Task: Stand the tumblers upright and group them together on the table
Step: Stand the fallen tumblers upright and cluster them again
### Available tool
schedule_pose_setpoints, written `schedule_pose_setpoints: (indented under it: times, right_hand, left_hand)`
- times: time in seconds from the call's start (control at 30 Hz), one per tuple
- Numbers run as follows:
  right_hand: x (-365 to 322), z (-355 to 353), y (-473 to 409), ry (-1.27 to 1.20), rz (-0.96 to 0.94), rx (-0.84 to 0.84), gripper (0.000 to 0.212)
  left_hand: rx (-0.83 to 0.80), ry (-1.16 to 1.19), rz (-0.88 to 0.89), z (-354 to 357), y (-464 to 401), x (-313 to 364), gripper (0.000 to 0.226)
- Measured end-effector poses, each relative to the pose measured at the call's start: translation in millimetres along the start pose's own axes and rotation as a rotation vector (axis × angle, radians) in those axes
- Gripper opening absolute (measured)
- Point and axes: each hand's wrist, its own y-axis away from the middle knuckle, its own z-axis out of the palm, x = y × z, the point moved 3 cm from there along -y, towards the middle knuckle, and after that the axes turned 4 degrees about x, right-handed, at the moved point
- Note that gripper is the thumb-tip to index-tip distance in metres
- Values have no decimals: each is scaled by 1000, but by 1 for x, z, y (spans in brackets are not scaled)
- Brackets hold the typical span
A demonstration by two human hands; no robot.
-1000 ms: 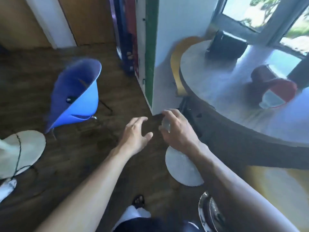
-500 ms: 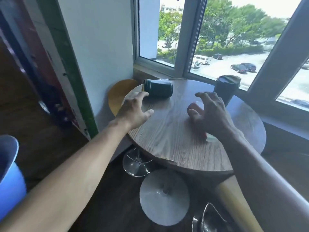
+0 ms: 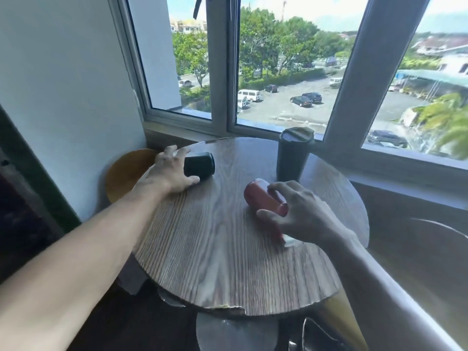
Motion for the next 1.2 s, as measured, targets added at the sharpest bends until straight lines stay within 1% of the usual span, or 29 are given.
schedule_pose_setpoints:
  times: [0.13,0.23,0.3,0.4,0.5,0.53,0.6,0.7,0.77,0.87,0.93,1.1,1.13,1.2]
  right_hand:
    - [-1,1,9,-31,43,-56,87]
    - [-2,1,10,-52,78,-38,94]
    - [-5,3,10,-67,112,-23,96]
    - [-6,5,10,-89,178,-20,102]
    - [-5,5,11,-120,246,-54,108]
    - [-6,6,11,-121,258,-67,108]
    - [-9,7,11,-115,283,-60,101]
    - [-15,7,11,-150,327,21,88]
    - [-22,1,10,-158,309,102,82]
    - [-37,-21,3,-130,254,301,74]
    - [-44,-34,-3,-114,234,359,70]
    - [-46,-33,-14,-76,269,268,72]
    - [-46,-32,-14,-76,268,266,75]
    - [-46,-32,-13,-74,267,263,81]
  left_hand:
    - [-51,-48,17,6,-15,-12,99]
    - [-6,-52,46,7,-18,-21,104]
    - [14,-8,48,4,-21,-31,107]
    - [-34,37,75,7,-27,-48,107]
    - [-24,180,145,13,-27,-61,103]
    - [-9,222,161,15,-26,-63,103]
    - [13,277,181,17,-25,-67,103]
    - [15,309,203,19,-28,-72,102]
    - [-3,326,212,21,-30,-74,101]
    - [-14,383,215,24,-32,-75,98]
    - [-23,434,219,24,-32,-74,99]
    - [6,489,168,17,-33,-70,117]
    - [16,500,156,16,-33,-70,117]
    - [48,527,143,13,-32,-68,111]
